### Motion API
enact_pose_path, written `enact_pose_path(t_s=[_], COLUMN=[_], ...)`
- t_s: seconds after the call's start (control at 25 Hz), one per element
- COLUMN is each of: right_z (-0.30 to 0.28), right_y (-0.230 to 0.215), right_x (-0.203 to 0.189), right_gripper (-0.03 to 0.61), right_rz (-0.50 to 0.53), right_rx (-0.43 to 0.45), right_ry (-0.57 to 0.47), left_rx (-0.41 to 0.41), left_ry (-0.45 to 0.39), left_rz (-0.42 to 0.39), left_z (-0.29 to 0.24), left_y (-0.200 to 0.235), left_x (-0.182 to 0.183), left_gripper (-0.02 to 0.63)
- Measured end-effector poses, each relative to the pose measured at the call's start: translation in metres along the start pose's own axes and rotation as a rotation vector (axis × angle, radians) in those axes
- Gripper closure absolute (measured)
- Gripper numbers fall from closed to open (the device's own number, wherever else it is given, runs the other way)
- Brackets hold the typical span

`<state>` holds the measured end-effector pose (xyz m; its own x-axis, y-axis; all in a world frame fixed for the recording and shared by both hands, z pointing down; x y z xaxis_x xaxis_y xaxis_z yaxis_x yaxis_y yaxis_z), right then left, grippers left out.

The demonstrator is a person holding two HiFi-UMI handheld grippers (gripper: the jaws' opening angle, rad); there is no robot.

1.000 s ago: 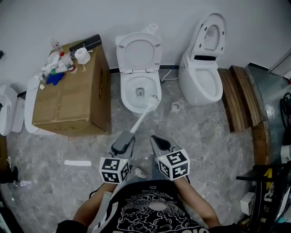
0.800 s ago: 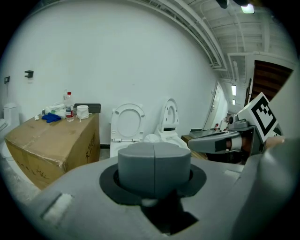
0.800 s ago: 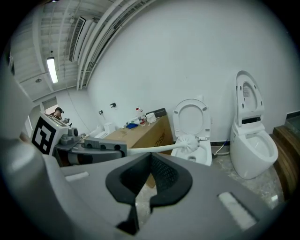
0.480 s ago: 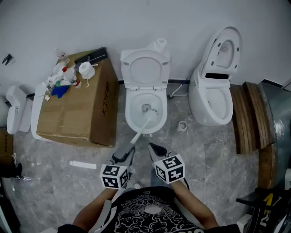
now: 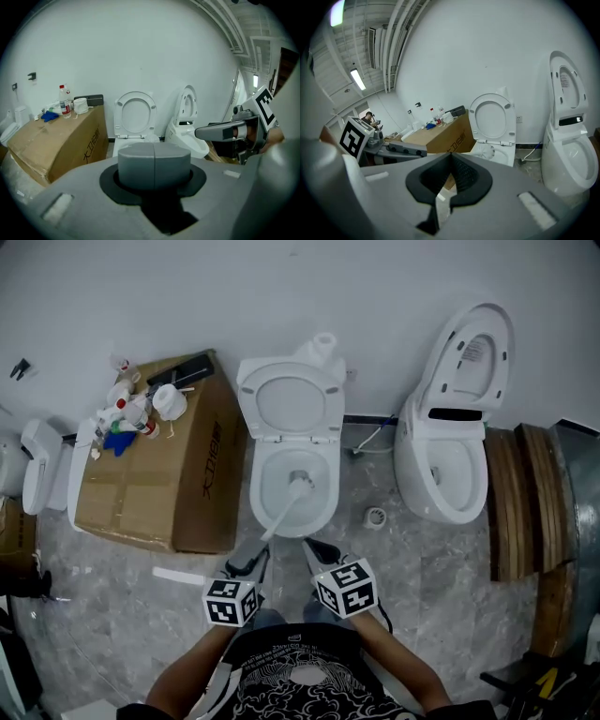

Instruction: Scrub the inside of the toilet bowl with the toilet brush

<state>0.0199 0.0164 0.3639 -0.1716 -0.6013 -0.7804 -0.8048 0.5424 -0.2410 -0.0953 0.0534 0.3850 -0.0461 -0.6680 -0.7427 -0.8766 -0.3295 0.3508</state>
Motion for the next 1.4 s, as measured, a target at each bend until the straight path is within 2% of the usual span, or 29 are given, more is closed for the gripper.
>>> enact_pose_path(t_s=[0.16,0.32,0.6,1.04,1.4], right_z=[-0.008,-0.021,-0.06,-0.139,-0.199], right_y=[-0.017,-0.028,-0.035,-0.066,-0.057], right_x=[-0.002,-0.007,-0.018,0.005,0.002], right_gripper=[0.581,0.581,0.581,0.581,0.581], right_rz=[0.038,0.032,0.029,-0.143,-0.228], right_rx=[0.013,0.022,0.019,-0.125,-0.188], right_ry=[0.008,0.024,0.062,0.113,0.162], left_rx=[0.019,0.023,0.009,-0.065,-0.18], left_ry=[0.03,0.073,0.164,0.348,0.499], left_rz=[-0.013,-0.023,-0.016,0.064,0.015], left_z=[-0.018,-0.037,-0.086,-0.168,-0.231], left_y=[0.003,0.011,0.048,0.115,0.152], left_x=[0.003,0.001,-0.012,-0.044,-0.062], left_gripper=[0.465,0.465,0.465,0.463,0.463])
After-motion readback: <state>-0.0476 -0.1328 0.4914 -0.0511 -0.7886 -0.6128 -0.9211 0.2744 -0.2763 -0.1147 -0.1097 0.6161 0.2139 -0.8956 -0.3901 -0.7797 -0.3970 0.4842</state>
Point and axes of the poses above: the fingertips, and each gripper's own axes: z backward along the fingers, y to its left, x out of its top, the point moved 1 cm from there along z, backward along the fingers, and after that the axes turned 15 degrees about -x, right-handed, at the moved point
